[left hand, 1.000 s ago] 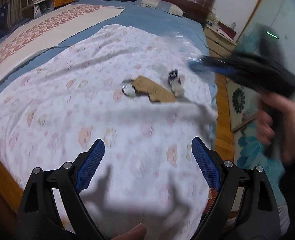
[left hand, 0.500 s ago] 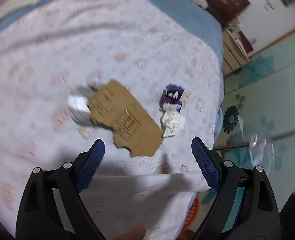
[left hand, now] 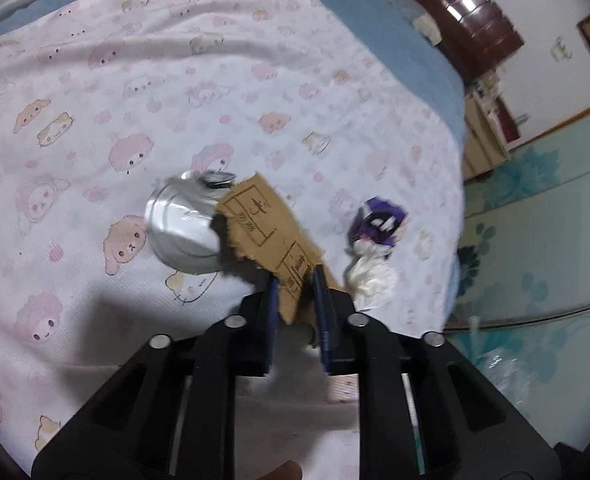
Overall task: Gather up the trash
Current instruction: 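Grasp the brown cardboard piece with the left tool while the right tool holds the plastic bag, then carry the cardboard and plastic bag to the wastebasket and release both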
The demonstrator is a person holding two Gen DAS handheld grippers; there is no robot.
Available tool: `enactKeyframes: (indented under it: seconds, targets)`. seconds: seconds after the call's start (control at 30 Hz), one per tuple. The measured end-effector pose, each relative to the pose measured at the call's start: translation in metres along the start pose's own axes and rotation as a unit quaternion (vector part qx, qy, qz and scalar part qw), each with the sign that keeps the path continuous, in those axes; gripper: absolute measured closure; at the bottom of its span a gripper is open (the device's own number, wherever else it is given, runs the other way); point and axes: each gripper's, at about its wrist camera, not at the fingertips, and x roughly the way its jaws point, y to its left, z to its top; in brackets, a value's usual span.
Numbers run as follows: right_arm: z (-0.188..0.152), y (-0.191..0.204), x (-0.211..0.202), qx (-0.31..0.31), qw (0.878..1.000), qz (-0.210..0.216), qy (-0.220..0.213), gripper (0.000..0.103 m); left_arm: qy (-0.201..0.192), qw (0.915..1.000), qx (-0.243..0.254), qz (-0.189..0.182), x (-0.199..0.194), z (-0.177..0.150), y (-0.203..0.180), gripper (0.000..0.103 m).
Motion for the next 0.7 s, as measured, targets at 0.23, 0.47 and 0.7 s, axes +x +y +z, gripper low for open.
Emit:
enactKeyframes:
  seconds: [0.23, 0.47, 0.7]
  targets:
    - [0.005, 0.015, -0.025, -0.012, 1.0, 0.003, -0.016, 0.075, -0.014, 0.9993, 0.01, -0.035, -0.05, -0.01, -0.014, 0.098]
    - [0.0, 0.038, -0.098, -0.031, 0.998, -0.004, -0.059, 0.075, -0.063, 0.9924, 0.087, -0.061, -0.149, -0.043, -0.056, 0.098]
    - [-0.043, 0.022, -0.213, -0.041, 0.991, -0.064, -0.11, 0.075, -0.066, 0.9688, 0.224, -0.083, -0.219, -0.129, -0.144, 0.098]
